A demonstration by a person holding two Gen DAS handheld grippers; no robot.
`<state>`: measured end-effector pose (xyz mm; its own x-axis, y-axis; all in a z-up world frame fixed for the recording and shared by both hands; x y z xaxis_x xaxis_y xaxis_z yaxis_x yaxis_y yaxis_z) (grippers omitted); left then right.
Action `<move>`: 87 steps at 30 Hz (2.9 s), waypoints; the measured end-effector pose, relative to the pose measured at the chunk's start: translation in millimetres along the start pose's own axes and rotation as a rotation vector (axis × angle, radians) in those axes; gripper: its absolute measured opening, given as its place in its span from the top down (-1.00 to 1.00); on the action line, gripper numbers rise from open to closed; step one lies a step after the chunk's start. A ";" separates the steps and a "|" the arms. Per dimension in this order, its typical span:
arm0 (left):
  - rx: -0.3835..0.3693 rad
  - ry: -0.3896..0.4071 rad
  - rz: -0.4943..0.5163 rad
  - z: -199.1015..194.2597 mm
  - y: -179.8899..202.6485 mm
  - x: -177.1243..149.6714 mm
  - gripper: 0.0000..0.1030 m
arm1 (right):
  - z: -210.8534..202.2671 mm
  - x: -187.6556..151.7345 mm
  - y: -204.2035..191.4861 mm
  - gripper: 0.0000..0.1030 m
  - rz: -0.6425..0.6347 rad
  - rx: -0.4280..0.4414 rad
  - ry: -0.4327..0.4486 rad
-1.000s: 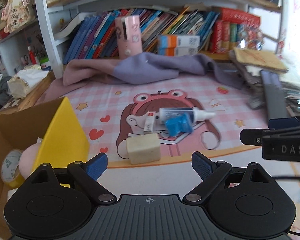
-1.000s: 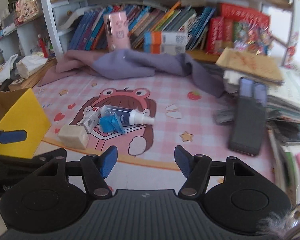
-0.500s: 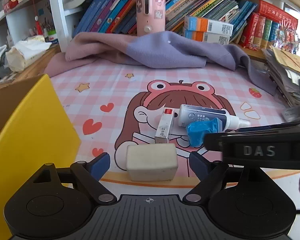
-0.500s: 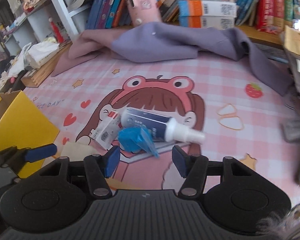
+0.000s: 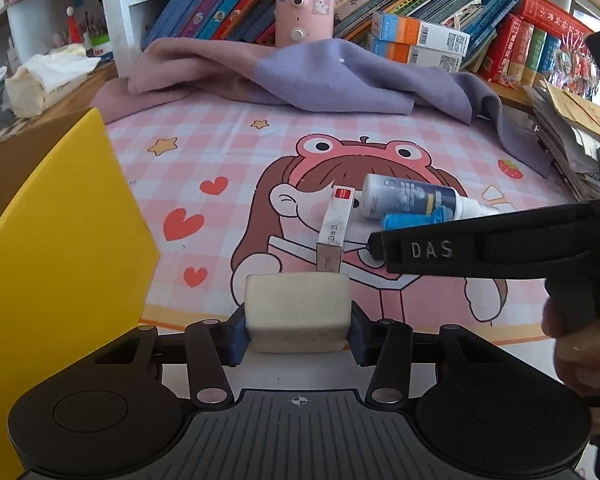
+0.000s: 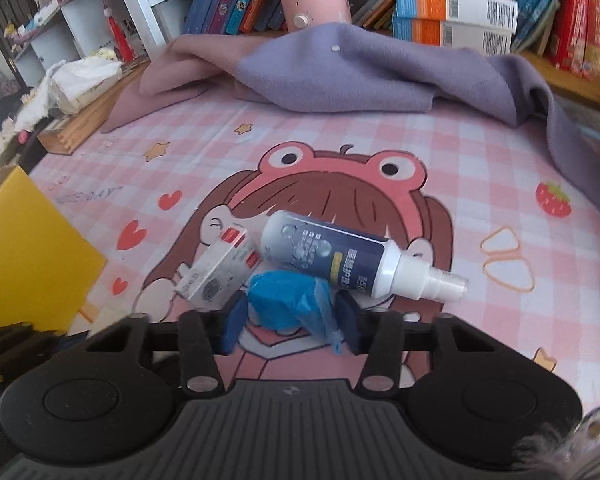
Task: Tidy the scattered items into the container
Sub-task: 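Close the right tool on the blue cloth while the left tool grasps the cream block, then carry the blue cloth with the right tool while the left tool carries the block toward the box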
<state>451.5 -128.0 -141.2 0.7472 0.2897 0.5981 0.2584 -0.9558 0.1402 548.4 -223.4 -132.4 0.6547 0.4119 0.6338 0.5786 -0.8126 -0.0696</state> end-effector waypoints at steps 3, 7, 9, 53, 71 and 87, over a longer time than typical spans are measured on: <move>-0.008 0.014 0.016 -6.0 2.4 1.0 0.12 | -2.8 -3.3 1.8 0.24 -0.015 -0.012 0.004; -0.027 0.043 0.043 -18.0 9.1 2.5 0.13 | -14.5 -9.0 5.8 0.24 0.008 -0.004 0.012; -0.035 0.054 0.058 -24.2 11.9 1.6 0.13 | -22.9 -10.7 6.2 0.24 0.009 -0.005 0.022; -0.286 0.168 0.169 -211.2 -73.7 -83.9 0.17 | -212.7 -98.4 -143.5 0.25 -0.009 -0.149 0.162; -0.332 0.119 0.171 -260.1 -168.0 -136.2 0.17 | -240.3 -153.7 -261.1 0.25 0.049 -0.213 0.146; -0.306 0.101 0.129 -278.2 -221.3 -151.8 0.17 | -240.1 -162.2 -326.1 0.25 0.017 -0.169 0.124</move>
<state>110.6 25.7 -43.5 0.6933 0.1736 0.6994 -0.0417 -0.9593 0.2794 136.7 -124.1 -27.6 0.5928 0.3524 0.7242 0.4717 -0.8807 0.0425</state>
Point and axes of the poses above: each gripper's, at about its wrist camera, not at the fingertips, and z roughly the way its jaws point, y to its right, x to its top, the point moved 6 cm from there along z, roughly the way its jaws point, and after that the axes turned 11 degrees about -z, right-handed, at the moved point
